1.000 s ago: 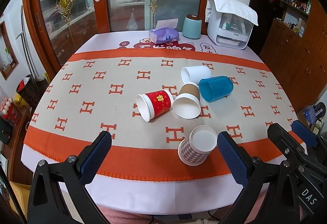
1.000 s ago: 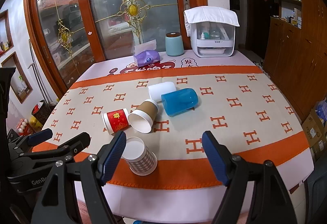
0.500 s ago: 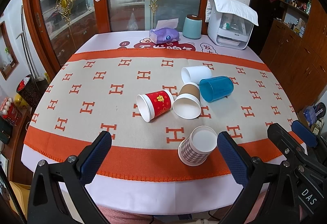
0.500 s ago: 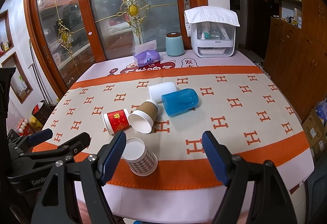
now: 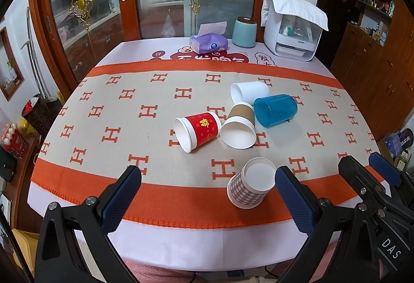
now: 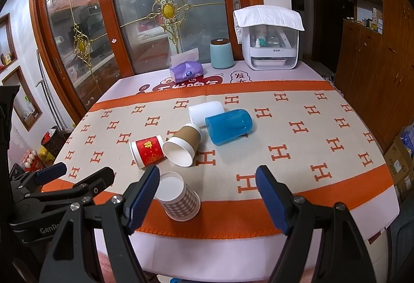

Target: Flip cup upside down

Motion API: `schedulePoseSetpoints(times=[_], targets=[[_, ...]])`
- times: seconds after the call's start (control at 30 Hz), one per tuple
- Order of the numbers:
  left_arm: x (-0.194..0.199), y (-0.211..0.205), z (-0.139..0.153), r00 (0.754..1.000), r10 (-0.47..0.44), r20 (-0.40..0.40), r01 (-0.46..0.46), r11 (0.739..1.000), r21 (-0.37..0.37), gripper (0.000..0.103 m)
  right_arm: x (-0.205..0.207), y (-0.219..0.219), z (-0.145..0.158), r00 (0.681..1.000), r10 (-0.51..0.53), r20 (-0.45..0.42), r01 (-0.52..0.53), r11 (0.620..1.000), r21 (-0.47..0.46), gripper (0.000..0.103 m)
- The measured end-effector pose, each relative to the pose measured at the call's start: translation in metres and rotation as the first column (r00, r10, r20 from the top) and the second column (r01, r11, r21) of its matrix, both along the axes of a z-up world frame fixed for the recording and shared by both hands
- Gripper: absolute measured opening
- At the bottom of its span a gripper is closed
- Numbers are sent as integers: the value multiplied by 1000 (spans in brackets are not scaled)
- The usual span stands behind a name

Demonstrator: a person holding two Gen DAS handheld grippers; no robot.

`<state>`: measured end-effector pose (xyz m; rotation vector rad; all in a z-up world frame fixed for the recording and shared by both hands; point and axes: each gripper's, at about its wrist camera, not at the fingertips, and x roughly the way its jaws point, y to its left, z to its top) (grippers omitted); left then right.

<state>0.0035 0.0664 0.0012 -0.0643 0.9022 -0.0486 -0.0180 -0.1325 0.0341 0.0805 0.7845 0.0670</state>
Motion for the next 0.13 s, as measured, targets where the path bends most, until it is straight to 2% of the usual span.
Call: schedulePoseSetpoints(times=[0.13], targets=[[1,1,-1,1000,0,-6,0,1000,0,102,1,0,1,1000,0,0,0,1000,1,77]])
